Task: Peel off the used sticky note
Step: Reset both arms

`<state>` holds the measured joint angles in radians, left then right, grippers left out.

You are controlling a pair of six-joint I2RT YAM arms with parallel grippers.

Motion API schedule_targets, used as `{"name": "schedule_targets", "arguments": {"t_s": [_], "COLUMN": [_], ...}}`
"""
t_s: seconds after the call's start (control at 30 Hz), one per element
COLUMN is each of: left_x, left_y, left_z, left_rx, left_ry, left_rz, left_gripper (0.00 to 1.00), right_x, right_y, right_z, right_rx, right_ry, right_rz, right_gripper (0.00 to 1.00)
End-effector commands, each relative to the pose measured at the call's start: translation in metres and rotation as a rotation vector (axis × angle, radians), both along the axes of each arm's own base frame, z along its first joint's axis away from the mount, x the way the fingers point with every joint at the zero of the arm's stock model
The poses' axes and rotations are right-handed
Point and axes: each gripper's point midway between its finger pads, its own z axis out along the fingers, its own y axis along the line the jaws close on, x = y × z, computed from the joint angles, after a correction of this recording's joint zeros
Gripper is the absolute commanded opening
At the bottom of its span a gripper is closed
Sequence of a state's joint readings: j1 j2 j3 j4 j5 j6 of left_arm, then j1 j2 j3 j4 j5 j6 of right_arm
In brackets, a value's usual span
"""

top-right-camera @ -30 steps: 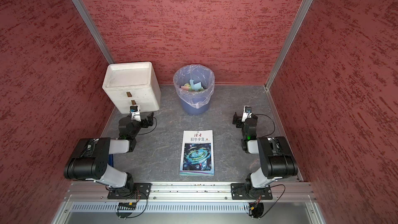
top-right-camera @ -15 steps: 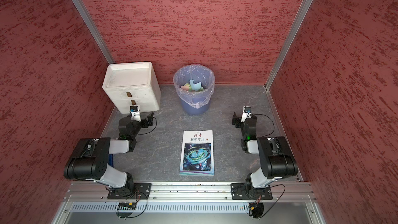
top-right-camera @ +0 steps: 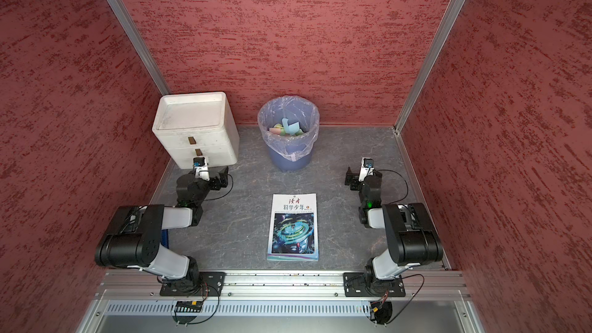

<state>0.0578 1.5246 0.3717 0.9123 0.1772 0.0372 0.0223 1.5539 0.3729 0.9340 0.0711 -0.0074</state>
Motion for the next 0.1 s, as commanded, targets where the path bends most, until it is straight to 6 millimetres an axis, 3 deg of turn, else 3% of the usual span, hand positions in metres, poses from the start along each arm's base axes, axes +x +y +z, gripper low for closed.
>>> {"name": "schedule_targets", "arguments": {"t_s": [0.0,0.07], "left_x": [0.0001,-0.0001], "left_y": [0.0014,0.0015], "left_z": [-0.0012,-0.0006], "left_rx": [-0.004,-0.004], "left_ry": [0.004,0.002], "left_rz": [0.009,0.009], "left_gripper": [1.00,1.00], "right_x": [0.0006,0.0006], "right_y": [0.0009,0.0013], "right_z": [0.0026,0.0035], "right_rx": [0.011,0.011], "right_ry": [-0.005,-0.008], "right_rz": [0.008,0.009], "right_gripper": [0.99,0.98]}}
